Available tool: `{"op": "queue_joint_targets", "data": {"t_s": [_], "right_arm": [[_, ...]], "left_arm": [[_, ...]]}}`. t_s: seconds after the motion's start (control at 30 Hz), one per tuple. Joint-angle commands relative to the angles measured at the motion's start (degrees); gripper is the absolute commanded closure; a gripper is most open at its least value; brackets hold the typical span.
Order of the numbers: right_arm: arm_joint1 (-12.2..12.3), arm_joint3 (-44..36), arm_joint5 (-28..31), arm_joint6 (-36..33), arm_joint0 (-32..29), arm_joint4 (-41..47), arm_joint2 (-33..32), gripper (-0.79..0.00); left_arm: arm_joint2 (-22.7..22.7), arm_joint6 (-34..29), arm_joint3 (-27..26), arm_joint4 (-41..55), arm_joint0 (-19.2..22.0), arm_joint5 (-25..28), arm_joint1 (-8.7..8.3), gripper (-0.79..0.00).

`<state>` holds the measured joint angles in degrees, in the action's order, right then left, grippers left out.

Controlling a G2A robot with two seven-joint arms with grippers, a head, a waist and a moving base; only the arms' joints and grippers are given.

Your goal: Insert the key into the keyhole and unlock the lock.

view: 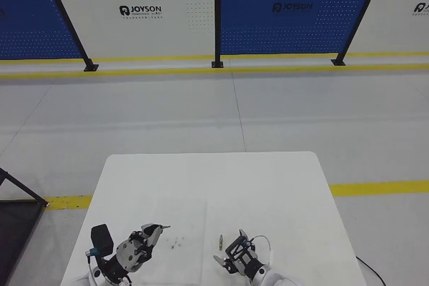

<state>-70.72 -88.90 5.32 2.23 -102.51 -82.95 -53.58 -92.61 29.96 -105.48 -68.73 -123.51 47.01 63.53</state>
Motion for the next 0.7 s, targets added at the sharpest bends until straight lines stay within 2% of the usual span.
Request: {"op": "queue_joint_targets", "data": {"t_s": [0.0, 0.07, 0.17, 0.2, 0.23, 0.4, 0.6, 0.67], "right_arm": [[-0.35, 1.00, -1.43, 0.07, 0.80, -0.15, 1.07, -0.760], [-0.74, 1.99, -2.91, 0.32, 1.54, -0.37, 2.22, -0.662], [-1.20, 3.19, -5.43, 1.30, 2.24, -1.67, 3.70, -0.603], [-1.32, 3.54, -5.77, 1.41, 2.43, -2.00, 4.18, -0.517], [-1.42, 3.84, -6.10, 1.48, 2.66, -2.13, 4.49, -0.382], [-1.90, 5.12, -7.94, 1.63, 3.65, -2.56, 5.64, -0.311], [-2.18, 5.97, -10.00, 4.00, 3.64, -3.49, 6.44, -0.262], [-2.23, 6.17, -10.20, 4.27, 3.73, -3.59, 6.52, -0.206]], "left_arm": [[0.00, 0.00, 0.00, 0.00, 0.00, 0.00, 0.00, 0.000], [0.00, 0.00, 0.00, 0.00, 0.00, 0.00, 0.00, 0.000], [0.00, 0.00, 0.00, 0.00, 0.00, 0.00, 0.00, 0.000], [0.00, 0.00, 0.00, 0.00, 0.00, 0.00, 0.00, 0.000], [0.00, 0.00, 0.00, 0.00, 0.00, 0.00, 0.00, 0.000], [0.00, 0.00, 0.00, 0.00, 0.00, 0.00, 0.00, 0.000], [0.00, 0.00, 0.00, 0.00, 0.00, 0.00, 0.00, 0.000], [0.00, 0.00, 0.00, 0.00, 0.00, 0.00, 0.00, 0.000]]}}
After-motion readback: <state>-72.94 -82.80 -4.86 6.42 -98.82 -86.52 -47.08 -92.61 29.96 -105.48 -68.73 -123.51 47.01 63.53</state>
